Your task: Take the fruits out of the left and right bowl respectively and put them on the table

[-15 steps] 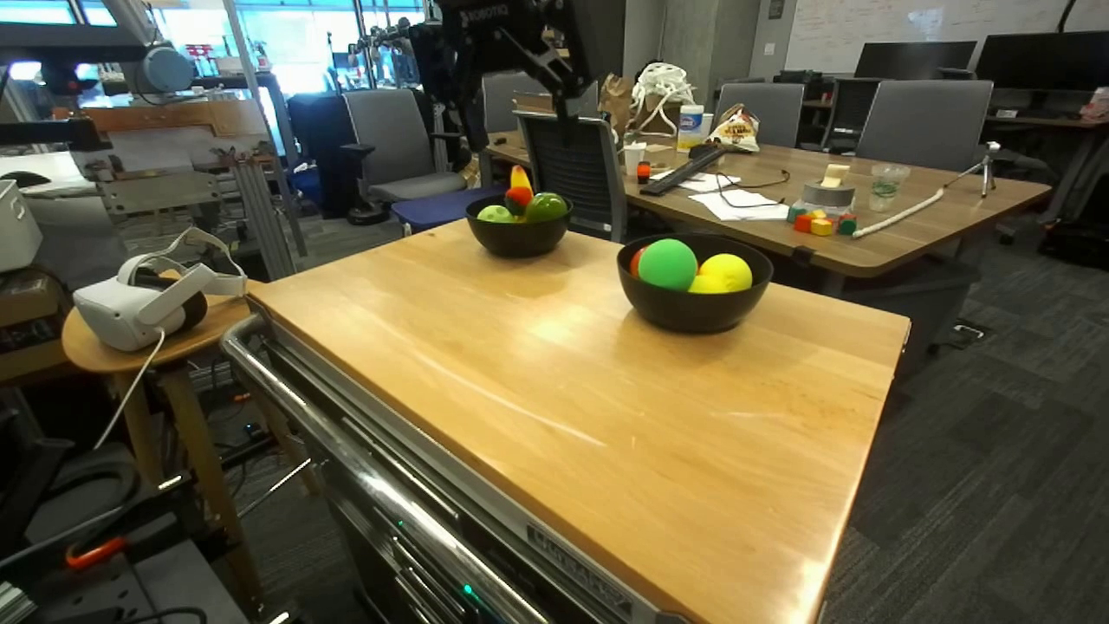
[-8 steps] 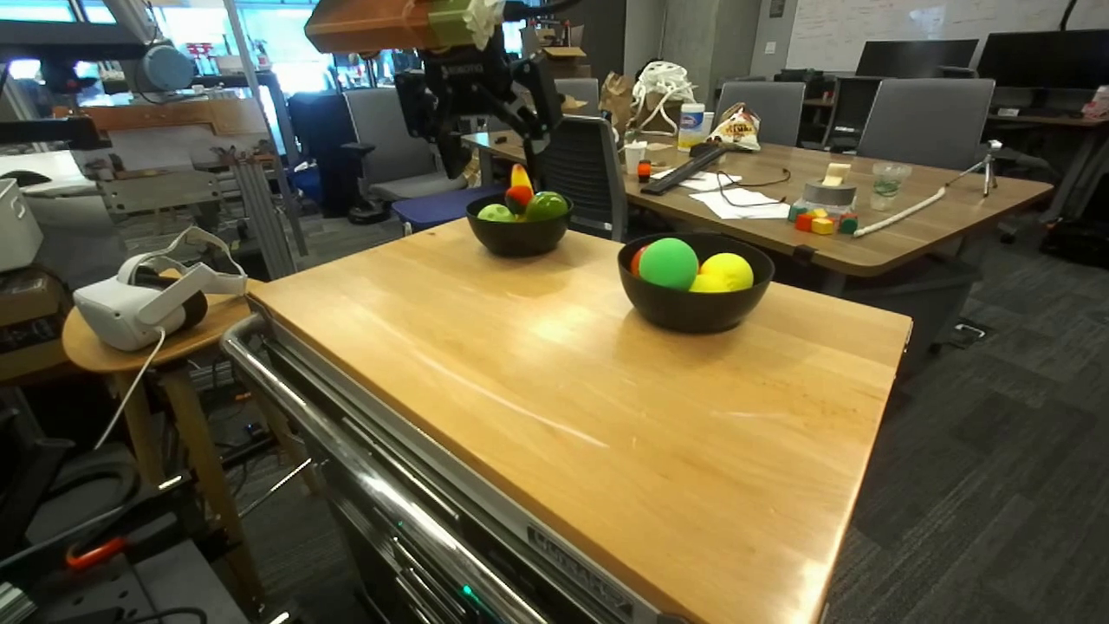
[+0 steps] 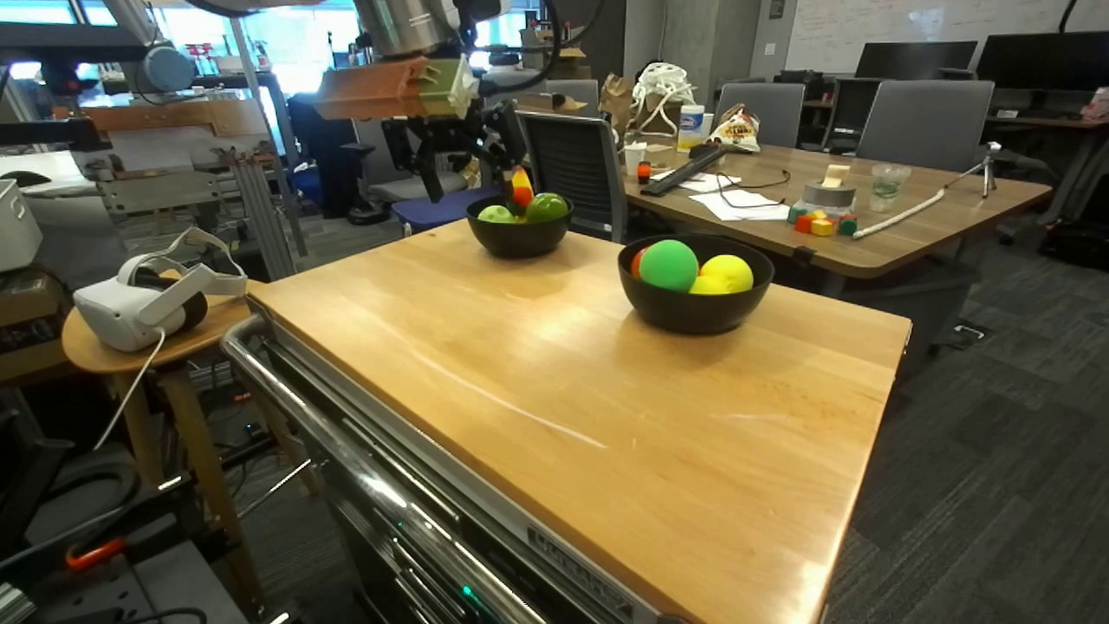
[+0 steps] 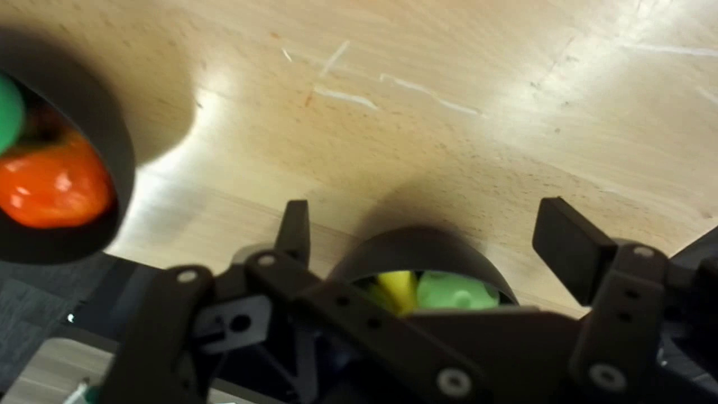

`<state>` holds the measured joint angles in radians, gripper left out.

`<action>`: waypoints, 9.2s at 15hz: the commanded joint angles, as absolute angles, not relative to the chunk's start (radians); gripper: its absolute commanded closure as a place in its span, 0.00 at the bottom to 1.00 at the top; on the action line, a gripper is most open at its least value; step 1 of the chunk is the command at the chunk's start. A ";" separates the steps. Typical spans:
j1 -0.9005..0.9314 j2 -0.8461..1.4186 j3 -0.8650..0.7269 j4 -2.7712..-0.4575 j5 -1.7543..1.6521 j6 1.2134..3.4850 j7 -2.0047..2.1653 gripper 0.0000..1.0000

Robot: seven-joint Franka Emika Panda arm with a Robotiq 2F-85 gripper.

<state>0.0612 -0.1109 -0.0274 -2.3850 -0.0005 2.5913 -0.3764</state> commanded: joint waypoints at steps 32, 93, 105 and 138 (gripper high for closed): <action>0.049 0.431 0.107 -1.849 -0.095 2.745 -0.399 0.00; 0.081 0.378 0.074 -1.921 -0.185 2.699 0.024 0.00; 0.068 0.495 0.111 -1.713 -0.075 2.450 -0.085 0.08; 0.062 -0.027 0.028 -2.326 0.370 2.289 -0.348 0.93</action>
<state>0.0679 -0.0423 0.0330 -2.2951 0.3106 2.2681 -0.3096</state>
